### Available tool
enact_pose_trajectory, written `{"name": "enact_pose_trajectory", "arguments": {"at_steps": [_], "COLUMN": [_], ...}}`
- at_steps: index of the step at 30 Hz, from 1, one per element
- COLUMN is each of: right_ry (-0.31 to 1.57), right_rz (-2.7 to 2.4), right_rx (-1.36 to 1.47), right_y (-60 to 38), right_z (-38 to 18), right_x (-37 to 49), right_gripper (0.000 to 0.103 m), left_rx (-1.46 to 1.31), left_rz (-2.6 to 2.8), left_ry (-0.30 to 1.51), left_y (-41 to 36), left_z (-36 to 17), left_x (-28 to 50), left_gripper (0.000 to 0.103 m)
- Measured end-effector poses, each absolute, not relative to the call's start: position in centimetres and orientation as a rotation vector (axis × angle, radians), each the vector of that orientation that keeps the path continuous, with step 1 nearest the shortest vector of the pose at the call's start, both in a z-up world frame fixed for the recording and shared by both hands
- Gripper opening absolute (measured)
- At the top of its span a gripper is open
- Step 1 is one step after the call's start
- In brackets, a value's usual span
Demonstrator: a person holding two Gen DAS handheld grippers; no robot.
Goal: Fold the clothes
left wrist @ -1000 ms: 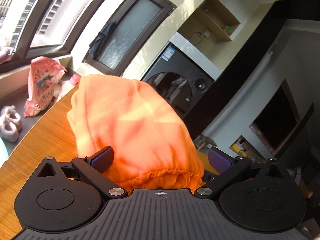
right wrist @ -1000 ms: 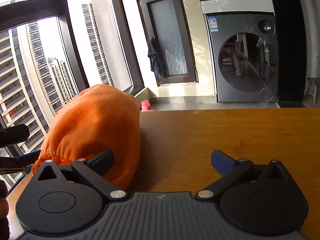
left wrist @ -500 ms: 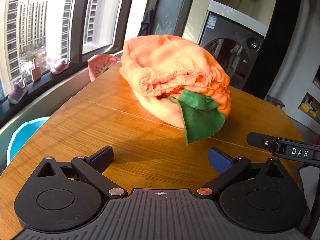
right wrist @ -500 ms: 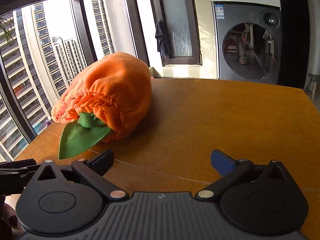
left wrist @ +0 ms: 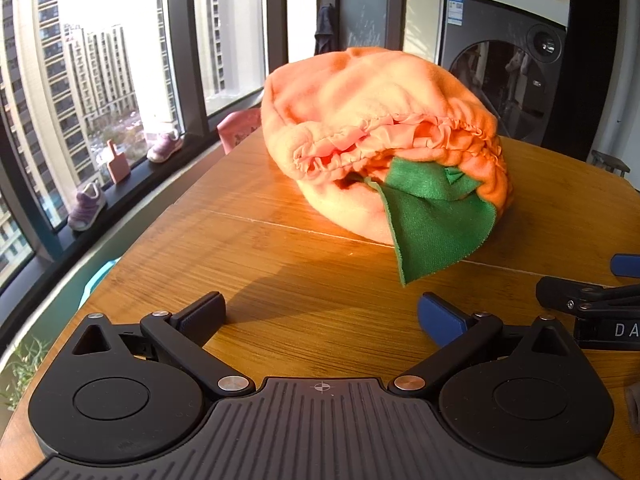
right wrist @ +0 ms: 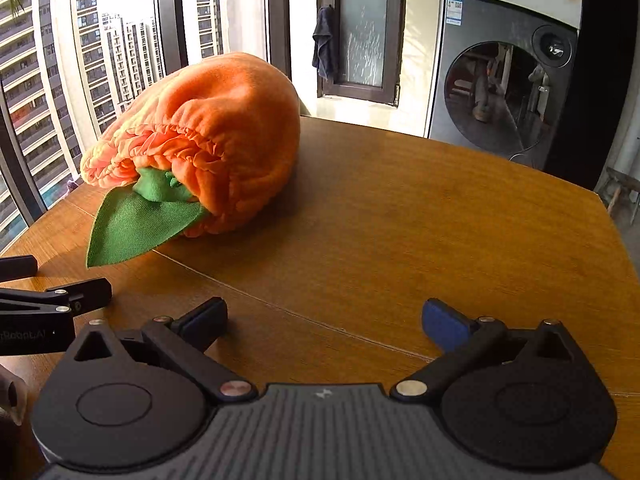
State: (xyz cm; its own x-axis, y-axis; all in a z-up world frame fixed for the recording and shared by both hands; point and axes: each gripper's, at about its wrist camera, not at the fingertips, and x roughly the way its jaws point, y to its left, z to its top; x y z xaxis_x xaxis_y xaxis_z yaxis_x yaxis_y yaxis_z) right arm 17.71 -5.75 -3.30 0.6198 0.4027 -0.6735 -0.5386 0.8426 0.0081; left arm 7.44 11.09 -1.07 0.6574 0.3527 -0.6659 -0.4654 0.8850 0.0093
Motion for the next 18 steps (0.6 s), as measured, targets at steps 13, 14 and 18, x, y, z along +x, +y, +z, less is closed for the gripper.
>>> {"name": "enact_pose_trajectory", "arguments": {"at_steps": [13,14,18], "right_ry": [0.713,0.713,0.712], "right_rz": [0.552,0.551,0.547], "right_rx": [-0.201,-0.200,-0.198], "right_y": [-6.6,-6.7,-6.7], "right_z": [-3.3,-3.3,-3.2], "right_x": [17.1,17.2,17.1], "right_gripper": [0.103,0.103,0.103], "left_rx": [-0.169,-0.169,-0.169], "left_rz": [0.460,0.460,0.460], "left_ry": [0.713,0.713,0.713], "left_y": [11.0,11.1,11.1], "left_z": [-1.0,-1.0,-1.0], "left_x": [7.5,7.6,7.6], "left_gripper": [0.103,0.103,0.103]}}
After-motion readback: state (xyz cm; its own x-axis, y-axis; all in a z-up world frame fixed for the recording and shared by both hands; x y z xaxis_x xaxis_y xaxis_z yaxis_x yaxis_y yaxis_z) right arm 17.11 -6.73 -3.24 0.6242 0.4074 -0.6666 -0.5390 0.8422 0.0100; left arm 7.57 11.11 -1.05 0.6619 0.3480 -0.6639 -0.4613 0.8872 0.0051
